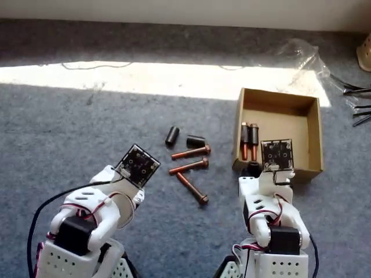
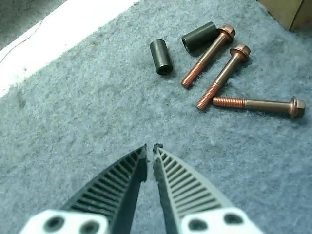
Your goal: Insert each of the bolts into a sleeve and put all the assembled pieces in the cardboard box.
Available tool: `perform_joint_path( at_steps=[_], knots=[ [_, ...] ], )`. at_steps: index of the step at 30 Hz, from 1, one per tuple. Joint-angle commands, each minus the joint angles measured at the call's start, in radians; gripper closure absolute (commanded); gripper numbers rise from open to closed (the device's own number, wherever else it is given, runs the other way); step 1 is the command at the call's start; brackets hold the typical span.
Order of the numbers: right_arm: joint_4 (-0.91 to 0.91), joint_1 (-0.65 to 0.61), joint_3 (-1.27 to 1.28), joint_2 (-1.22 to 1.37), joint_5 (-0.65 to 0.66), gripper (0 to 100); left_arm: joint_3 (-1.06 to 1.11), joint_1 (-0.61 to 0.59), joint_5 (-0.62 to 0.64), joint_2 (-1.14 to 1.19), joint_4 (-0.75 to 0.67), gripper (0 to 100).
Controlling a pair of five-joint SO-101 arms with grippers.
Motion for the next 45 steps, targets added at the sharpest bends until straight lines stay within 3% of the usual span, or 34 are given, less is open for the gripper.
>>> perform_joint_path(
  at_steps=[1,7,13,18,25,31,38,45],
  knots=[
    [-0.031,0.01,-0.01,-0.007,-0.009,99.5,-0.177,0.042,-0.068,0.222,0.003,95],
    [-0.031,0.013,-0.01,-0.007,-0.009,99.5,-0.294,0.081,-0.114,0.394,0.0,96],
    [-0.031,0.151,-0.01,-0.007,-0.009,99.5,-0.387,0.077,-0.129,0.564,0.003,96],
    [-0.033,0.196,0.018,-0.007,-0.009,99.5,-0.449,0.079,-0.249,0.733,0.003,96],
    [-0.111,0.251,0.082,-0.007,-0.009,99.5,-0.578,0.073,-0.258,0.943,-0.006,96],
    [-0.12,0.255,0.094,-0.007,-0.009,99.5,-0.654,0.081,-0.258,1.099,-0.13,96],
    [-0.124,0.275,0.094,-0.007,-0.009,99.5,-0.733,0.084,-0.302,1.224,-0.13,96],
    [-0.124,0.288,0.094,-0.007,-0.009,99.5,-0.837,0.16,-0.354,1.394,-0.137,96]
  ],
)
